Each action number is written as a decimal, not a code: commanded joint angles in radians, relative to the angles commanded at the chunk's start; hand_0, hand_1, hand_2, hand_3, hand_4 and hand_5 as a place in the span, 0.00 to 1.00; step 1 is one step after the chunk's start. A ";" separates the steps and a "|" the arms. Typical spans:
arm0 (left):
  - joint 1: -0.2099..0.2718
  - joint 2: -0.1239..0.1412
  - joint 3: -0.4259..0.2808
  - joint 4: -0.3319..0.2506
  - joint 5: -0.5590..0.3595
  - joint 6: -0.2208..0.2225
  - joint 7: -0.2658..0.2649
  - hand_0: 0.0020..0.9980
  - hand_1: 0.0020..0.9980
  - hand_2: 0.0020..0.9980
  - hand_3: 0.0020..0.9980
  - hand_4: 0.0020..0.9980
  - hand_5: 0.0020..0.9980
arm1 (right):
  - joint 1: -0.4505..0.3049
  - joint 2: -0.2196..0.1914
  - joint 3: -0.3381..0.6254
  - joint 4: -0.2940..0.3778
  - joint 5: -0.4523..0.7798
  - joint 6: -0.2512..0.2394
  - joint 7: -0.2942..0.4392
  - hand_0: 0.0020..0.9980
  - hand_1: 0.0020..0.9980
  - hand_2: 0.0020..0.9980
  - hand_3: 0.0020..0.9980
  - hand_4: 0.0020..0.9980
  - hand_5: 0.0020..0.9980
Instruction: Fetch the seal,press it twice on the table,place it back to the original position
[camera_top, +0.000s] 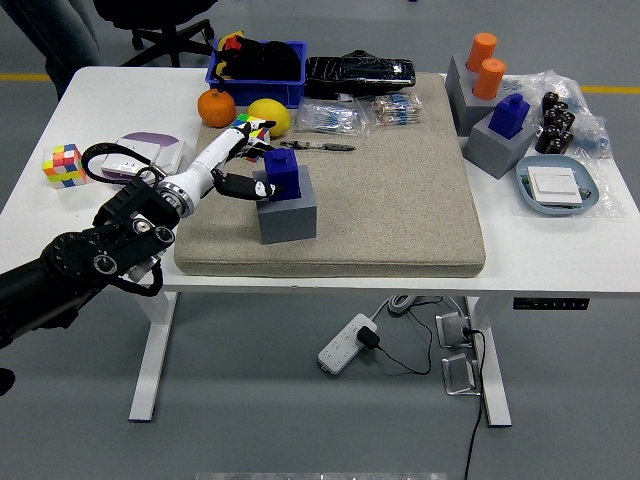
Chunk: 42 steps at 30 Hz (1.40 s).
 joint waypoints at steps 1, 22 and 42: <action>0.000 -0.001 0.001 0.001 -0.002 -0.002 0.001 0.73 0.71 0.67 0.91 0.90 0.00 | 0.000 0.000 -0.001 0.000 0.000 0.000 0.000 0.84 0.73 0.70 0.72 0.75 0.52; 0.004 -0.013 -0.007 0.008 -0.025 -0.016 -0.012 0.63 0.55 0.53 0.79 0.78 0.00 | -0.002 0.000 0.000 0.000 0.000 0.000 0.000 0.84 0.73 0.70 0.72 0.75 0.52; -0.001 -0.019 -0.006 0.018 -0.061 -0.009 -0.058 0.64 0.47 0.44 0.56 0.76 0.00 | -0.001 0.002 0.002 0.000 0.000 0.000 0.000 0.84 0.73 0.70 0.72 0.75 0.52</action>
